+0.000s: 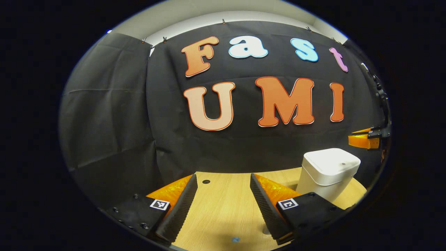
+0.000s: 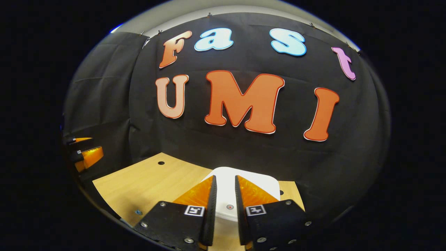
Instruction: Press the lid of the desktop garbage bin to open it, pick up the crumpled paper on the desktop and throw it into the bin, then pick up the pop can on the desktop and drop it into the bin, and finally close the garbage bin lid.
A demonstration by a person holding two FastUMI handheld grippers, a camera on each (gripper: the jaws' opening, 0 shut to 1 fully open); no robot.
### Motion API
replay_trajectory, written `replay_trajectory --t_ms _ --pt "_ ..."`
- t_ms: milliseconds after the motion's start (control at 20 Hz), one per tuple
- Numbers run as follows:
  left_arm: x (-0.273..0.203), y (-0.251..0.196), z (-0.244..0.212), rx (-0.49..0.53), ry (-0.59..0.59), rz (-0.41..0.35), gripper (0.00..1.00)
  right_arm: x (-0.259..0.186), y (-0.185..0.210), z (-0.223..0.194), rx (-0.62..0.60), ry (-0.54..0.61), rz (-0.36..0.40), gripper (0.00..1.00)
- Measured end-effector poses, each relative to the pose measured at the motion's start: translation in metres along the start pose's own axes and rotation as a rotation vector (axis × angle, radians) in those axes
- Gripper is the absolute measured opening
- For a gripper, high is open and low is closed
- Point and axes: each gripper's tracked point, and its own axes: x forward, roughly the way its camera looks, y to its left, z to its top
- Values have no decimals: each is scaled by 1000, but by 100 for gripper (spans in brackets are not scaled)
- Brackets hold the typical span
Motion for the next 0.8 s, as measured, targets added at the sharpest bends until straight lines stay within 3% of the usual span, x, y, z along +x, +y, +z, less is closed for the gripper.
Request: replay_trajectory --t_ms 50,150,400,550,800 --pt "0 1 -1 3 3 1 97 1 -5 -6 -22 17 -13 13" --pt "-1 2 -4 11 10 3 97 4 -3 -13 -18 35 1 1" --pt "1 3 -8 16 24 3 97 13 -18 -39 6 128 -36 1" --pt "3 8 -18 -1 52 12 99 21 -12 -61 73 217 5 1" --pt "5 13 -26 -19 83 31 99 27 -12 -72 32 249 5 1"
